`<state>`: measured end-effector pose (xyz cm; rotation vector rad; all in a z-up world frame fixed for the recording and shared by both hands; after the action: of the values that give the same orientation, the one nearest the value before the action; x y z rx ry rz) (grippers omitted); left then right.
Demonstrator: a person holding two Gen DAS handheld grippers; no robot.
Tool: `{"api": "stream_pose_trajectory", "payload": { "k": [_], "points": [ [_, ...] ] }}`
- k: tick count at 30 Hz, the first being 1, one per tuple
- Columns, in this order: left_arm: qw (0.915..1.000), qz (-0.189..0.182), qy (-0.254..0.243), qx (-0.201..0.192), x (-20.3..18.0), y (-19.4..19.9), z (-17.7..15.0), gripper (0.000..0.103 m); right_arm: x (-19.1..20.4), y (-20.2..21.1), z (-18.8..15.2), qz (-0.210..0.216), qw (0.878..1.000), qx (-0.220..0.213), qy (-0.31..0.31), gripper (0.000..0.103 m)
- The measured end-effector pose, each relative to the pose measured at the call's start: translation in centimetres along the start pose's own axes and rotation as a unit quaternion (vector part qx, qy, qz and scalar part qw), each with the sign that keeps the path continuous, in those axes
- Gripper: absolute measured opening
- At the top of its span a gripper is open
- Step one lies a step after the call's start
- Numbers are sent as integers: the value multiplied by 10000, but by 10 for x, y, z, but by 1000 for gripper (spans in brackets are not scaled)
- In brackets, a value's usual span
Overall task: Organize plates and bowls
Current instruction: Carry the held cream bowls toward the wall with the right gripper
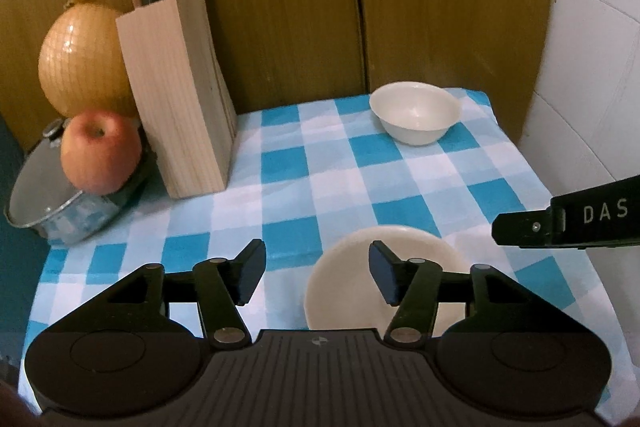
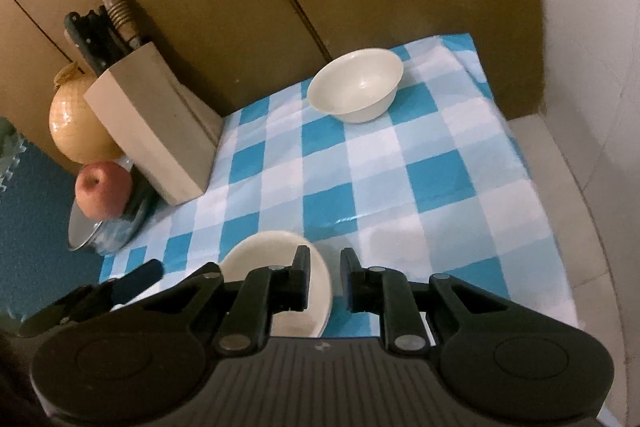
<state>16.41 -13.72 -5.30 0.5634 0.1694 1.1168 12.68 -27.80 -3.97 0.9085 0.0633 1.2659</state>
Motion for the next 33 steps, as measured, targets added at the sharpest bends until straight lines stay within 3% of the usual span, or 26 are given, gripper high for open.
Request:
{"api": "stream_pose_trajectory", "payload": {
  "k": [33],
  "points": [
    [9994, 70, -275, -188, -8, -28, 9, 74, -20, -28, 21, -142, 9998, -56, -151, 14]
  ]
}}
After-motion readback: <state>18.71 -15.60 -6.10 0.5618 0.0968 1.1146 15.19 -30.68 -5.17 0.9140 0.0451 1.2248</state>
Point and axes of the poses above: each gripper's, at about its wrist camera, not at the fingertips, and y roughly against the way its jaws point, x to its left, z to its top, the point moved 6 cm from there along -y, roughly the way its jaws point, and after that the axes turned 15 degrees about -x, right-handed, at the moved point
